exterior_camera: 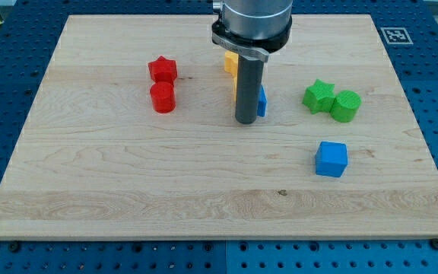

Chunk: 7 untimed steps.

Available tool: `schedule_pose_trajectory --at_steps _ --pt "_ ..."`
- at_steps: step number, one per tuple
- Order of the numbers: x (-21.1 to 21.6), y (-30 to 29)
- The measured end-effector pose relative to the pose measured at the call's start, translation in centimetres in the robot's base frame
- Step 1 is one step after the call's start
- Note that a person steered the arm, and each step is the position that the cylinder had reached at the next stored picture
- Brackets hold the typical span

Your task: Move blue triangle towards top center

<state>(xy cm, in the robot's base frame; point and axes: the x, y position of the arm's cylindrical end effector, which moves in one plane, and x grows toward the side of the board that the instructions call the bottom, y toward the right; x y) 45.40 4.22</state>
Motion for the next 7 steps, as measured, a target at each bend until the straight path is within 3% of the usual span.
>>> schedule_pose_trajectory --at_steps 2,3,7 --pt "0.9 6.8" --pt "-1.3 8.2" --pt "-2.8 -2.9"
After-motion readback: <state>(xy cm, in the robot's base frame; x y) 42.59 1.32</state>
